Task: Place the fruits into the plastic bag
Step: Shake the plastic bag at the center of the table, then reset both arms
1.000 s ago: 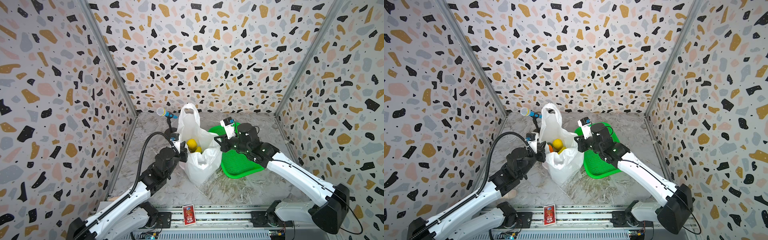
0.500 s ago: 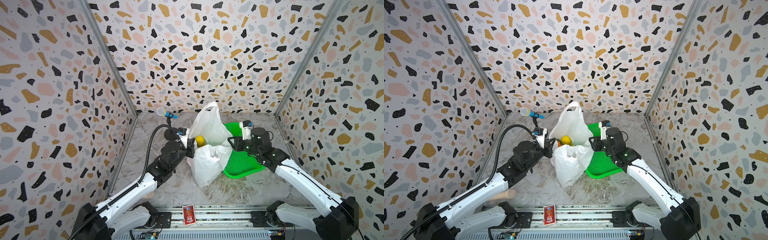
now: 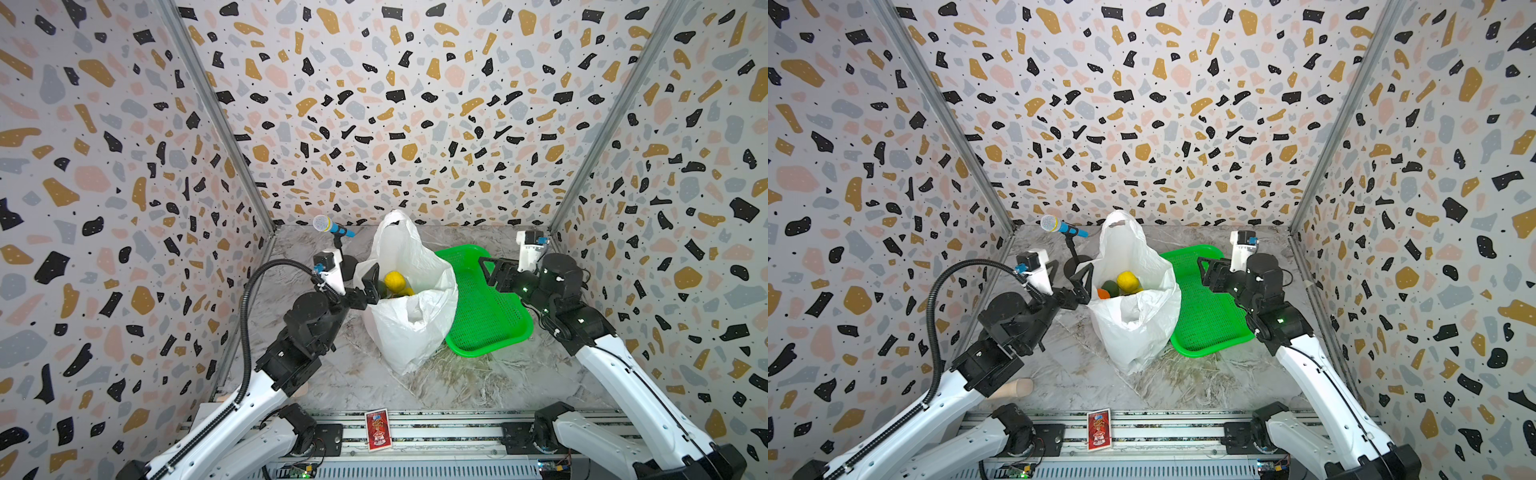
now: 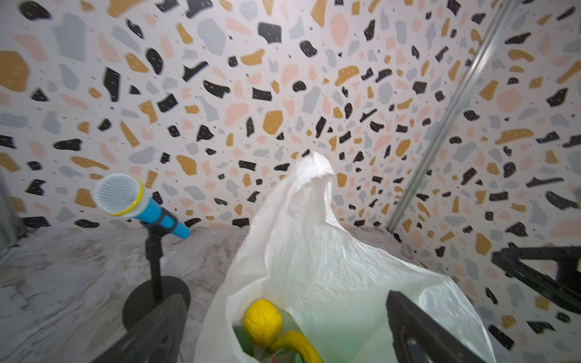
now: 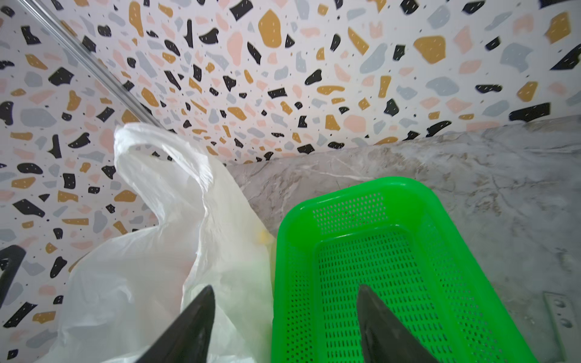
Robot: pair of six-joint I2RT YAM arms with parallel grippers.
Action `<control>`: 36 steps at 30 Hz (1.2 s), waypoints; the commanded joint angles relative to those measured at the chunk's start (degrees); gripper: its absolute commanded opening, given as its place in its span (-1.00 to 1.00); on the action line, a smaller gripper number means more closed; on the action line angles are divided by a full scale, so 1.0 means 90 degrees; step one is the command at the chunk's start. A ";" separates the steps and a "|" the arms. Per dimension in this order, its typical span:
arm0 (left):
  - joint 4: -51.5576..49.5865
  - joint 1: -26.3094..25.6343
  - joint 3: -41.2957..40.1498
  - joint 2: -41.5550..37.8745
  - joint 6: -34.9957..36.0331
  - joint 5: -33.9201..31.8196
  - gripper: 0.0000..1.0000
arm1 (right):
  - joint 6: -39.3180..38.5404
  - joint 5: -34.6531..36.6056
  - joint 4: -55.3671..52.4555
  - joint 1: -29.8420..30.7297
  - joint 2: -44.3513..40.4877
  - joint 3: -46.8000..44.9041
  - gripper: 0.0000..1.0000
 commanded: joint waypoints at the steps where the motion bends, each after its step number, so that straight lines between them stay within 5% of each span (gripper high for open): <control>1: -0.0313 0.0081 0.0198 -0.0168 0.0041 -0.1449 0.99 | -0.0127 -0.0017 0.0115 -0.0324 -0.0158 -0.0022 0.43; 9: -0.1672 0.0941 -0.0116 -0.0407 -0.0763 -0.4416 0.99 | -0.0836 0.1996 -0.0153 -0.0632 -0.0392 -0.0429 0.53; 14: -0.1996 0.2219 -0.0777 -0.0142 -0.1331 -0.4790 0.99 | -0.1209 0.3767 0.0365 -0.0631 -0.0477 -0.1454 0.71; 17: -0.1431 0.2501 -0.1277 0.0474 -0.1332 -0.5174 0.99 | -0.1594 0.4417 0.2119 -0.0624 -0.0510 -0.2826 0.73; 20: -0.1132 0.3048 -0.1352 0.1397 -0.1401 -0.4976 0.99 | -0.2238 0.4514 0.4086 -0.0622 -0.0451 -0.4159 0.78; 21: -0.1036 0.3181 -0.1341 0.1707 -0.1371 -0.4917 0.99 | -0.2490 0.4395 0.4600 -0.0622 -0.0433 -0.4459 0.98; 24: -0.0403 0.3499 -0.1432 0.2601 -0.1035 -0.4481 0.99 | -0.2601 0.4329 0.5919 -0.0621 -0.0385 -0.5219 0.98; 28: 0.0011 0.3524 -0.1346 0.3553 -0.1269 -0.4008 0.99 | -0.2171 0.4339 0.6281 -0.0661 0.0334 -0.5481 0.98; 32: 0.0772 0.3524 -0.1562 0.4045 -0.1401 -0.4426 0.99 | -0.2410 0.4031 0.7175 -0.0646 0.1153 -0.5363 0.98; 36: 0.2051 0.3496 -0.1747 0.4095 -0.0660 -0.4086 0.99 | -0.2835 0.3446 0.7612 -0.0710 0.2021 -0.4940 0.98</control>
